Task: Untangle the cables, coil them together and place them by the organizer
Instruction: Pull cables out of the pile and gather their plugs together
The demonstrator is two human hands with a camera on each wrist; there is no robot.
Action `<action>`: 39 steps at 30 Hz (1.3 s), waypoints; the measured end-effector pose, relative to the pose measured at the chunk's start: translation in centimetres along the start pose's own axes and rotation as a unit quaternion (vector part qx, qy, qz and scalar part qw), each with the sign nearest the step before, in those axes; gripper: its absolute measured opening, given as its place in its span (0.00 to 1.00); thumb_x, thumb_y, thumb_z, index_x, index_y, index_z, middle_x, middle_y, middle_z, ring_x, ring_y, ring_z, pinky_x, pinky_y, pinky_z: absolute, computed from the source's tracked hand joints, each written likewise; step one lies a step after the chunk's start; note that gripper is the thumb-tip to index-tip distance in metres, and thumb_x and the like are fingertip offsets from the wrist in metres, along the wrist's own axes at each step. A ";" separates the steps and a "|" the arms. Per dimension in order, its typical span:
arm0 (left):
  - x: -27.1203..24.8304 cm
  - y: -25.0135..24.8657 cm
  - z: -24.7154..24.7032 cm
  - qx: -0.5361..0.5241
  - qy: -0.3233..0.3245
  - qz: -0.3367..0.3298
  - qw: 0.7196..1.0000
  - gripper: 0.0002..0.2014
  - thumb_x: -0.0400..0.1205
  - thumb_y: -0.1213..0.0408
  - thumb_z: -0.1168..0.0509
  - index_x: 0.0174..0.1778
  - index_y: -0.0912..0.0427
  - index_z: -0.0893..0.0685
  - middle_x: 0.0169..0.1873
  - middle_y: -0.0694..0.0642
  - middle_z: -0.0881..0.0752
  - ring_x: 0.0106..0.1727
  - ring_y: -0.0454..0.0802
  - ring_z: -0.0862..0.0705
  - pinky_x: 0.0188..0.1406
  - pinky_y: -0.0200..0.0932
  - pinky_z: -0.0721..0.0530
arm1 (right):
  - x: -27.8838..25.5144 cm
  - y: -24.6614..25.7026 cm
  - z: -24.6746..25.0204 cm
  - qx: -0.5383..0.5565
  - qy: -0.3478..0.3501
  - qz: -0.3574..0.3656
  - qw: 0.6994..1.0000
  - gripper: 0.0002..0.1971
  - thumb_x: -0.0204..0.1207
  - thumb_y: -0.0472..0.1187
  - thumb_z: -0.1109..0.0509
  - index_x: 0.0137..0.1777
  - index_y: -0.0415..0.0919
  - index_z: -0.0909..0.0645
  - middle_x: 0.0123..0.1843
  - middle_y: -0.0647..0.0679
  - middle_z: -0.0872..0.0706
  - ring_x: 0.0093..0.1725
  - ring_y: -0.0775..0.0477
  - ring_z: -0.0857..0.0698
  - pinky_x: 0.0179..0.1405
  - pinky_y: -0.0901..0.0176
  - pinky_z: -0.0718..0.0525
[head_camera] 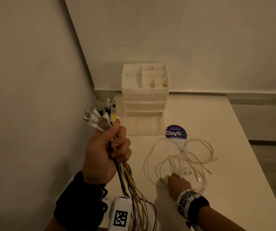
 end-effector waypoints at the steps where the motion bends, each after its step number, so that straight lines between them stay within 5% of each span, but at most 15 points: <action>1: 0.1 0.2 0.1 -0.019 -0.001 0.011 1.000 0.18 0.71 0.56 0.25 0.38 0.57 0.30 0.22 0.49 0.35 0.18 0.42 0.42 0.17 0.37 0.43 | -0.1 -0.1 0.1 0.019 -0.001 0.000 1.000 0.13 0.82 0.43 0.42 0.66 0.46 0.26 0.68 0.45 0.26 0.66 0.41 0.20 0.63 0.49 0.23; 4: 0.6 0.7 0.2 -0.037 0.002 0.022 0.999 0.15 0.71 0.58 0.27 0.40 0.57 0.27 0.24 0.50 0.34 0.19 0.42 0.38 0.19 0.38 0.42 | -0.5 -0.9 1.8 0.144 -0.045 -0.032 0.988 0.02 0.81 0.45 0.38 0.50 0.49 0.27 0.58 0.47 0.23 0.56 0.47 0.19 0.57 0.56 0.22; 6: 1.2 1.3 0.0 -0.014 -0.017 0.027 0.999 0.12 0.75 0.59 0.30 0.39 0.58 0.28 0.25 0.51 0.34 0.19 0.43 0.37 0.20 0.39 0.42 | -1.2 -1.6 3.6 0.259 -0.106 -0.060 0.958 0.04 0.77 0.44 0.32 0.43 0.46 0.23 0.46 0.52 0.19 0.44 0.53 0.20 0.46 0.62 0.22; 9: 2.4 2.5 -0.8 0.026 -0.044 0.032 0.998 0.11 0.81 0.59 0.41 0.34 0.58 0.29 0.26 0.52 0.34 0.20 0.46 0.36 0.20 0.41 0.36 | -3.3 -2.3 7.2 0.417 -0.180 -0.048 0.890 0.07 0.76 0.41 0.27 0.37 0.42 0.18 0.36 0.51 0.13 0.39 0.50 0.16 0.45 0.52 0.17; 12: 3.7 3.9 -1.8 0.072 -0.051 0.030 0.996 0.16 0.85 0.57 0.43 0.33 0.60 0.27 0.27 0.55 0.31 0.21 0.53 0.28 0.24 0.45 0.26 | -6.1 -2.0 11.6 0.561 -0.178 -0.002 0.809 0.10 0.82 0.38 0.34 0.43 0.31 0.20 0.33 0.43 0.12 0.36 0.44 0.15 0.40 0.51 0.18; 15: 5.1 5.3 -2.9 0.109 -0.049 0.030 0.992 0.16 0.87 0.59 0.45 0.37 0.65 0.27 0.28 0.57 0.26 0.24 0.58 0.21 0.27 0.50 0.20 | -9.2 -0.3 16.2 0.682 -0.141 0.074 0.714 0.10 0.86 0.38 0.40 0.49 0.28 0.26 0.27 0.39 0.23 0.30 0.41 0.22 0.37 0.47 0.18; 19: 6.3 6.7 -4.7 0.102 -0.028 0.054 0.993 0.16 0.82 0.56 0.41 0.30 0.60 0.30 0.25 0.55 0.33 0.17 0.48 0.32 0.19 0.39 0.30 | -13.1 2.0 21.2 0.733 -0.144 0.167 0.643 0.10 0.85 0.41 0.42 0.49 0.33 0.28 0.28 0.40 0.29 0.24 0.42 0.28 0.30 0.46 0.18; 22: 6.7 7.3 -5.8 0.091 -0.012 0.076 0.993 0.17 0.81 0.56 0.40 0.29 0.59 0.33 0.24 0.54 0.38 0.18 0.44 0.41 0.19 0.37 0.42 | -14.9 3.3 23.4 0.697 -0.161 0.217 0.664 0.12 0.83 0.45 0.41 0.50 0.35 0.29 0.27 0.40 0.28 0.19 0.44 0.32 0.21 0.54 0.26; 27: 6.7 7.7 -7.1 0.137 0.008 0.051 0.989 0.21 0.78 0.50 0.34 0.31 0.66 0.24 0.19 0.57 0.32 0.16 0.49 0.37 0.20 0.42 0.42 | -14.6 4.5 24.0 0.636 -0.215 0.218 0.709 0.11 0.85 0.43 0.42 0.49 0.33 0.30 0.25 0.46 0.19 0.18 0.57 0.23 0.17 0.68 0.28; 31: 7.2 8.2 -7.5 0.211 -0.037 0.049 0.976 0.19 0.80 0.47 0.33 0.34 0.61 0.22 0.38 0.71 0.21 0.25 0.60 0.31 0.24 0.47 0.35 | -14.0 4.2 23.3 0.569 -0.254 0.194 0.758 0.09 0.85 0.43 0.40 0.45 0.39 0.30 0.26 0.45 0.17 0.18 0.58 0.22 0.18 0.70 0.28; 35: 6.9 8.2 -7.8 0.270 -0.066 0.052 0.959 0.22 0.85 0.53 0.40 0.24 0.55 0.22 0.19 0.61 0.28 0.17 0.51 0.33 0.17 0.38 0.33 | -13.9 3.8 23.2 0.522 -0.250 0.202 0.790 0.09 0.85 0.42 0.39 0.46 0.39 0.31 0.28 0.42 0.15 0.16 0.57 0.22 0.17 0.67 0.27; 39: 7.3 7.1 -6.6 0.237 -0.134 0.005 0.962 0.23 0.85 0.51 0.42 0.27 0.60 0.19 0.21 0.58 0.25 0.20 0.51 0.30 0.18 0.38 0.30 | -13.5 3.0 21.0 0.497 -0.184 0.217 0.820 0.08 0.83 0.48 0.38 0.50 0.45 0.32 0.27 0.46 0.14 0.19 0.56 0.23 0.23 0.64 0.26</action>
Point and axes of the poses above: each hand's wrist, its own x-axis towards the middle knuckle, its own z-axis out of the back of the hand, y = z × x, the point moved 2 cm from there along x, towards the middle knuckle
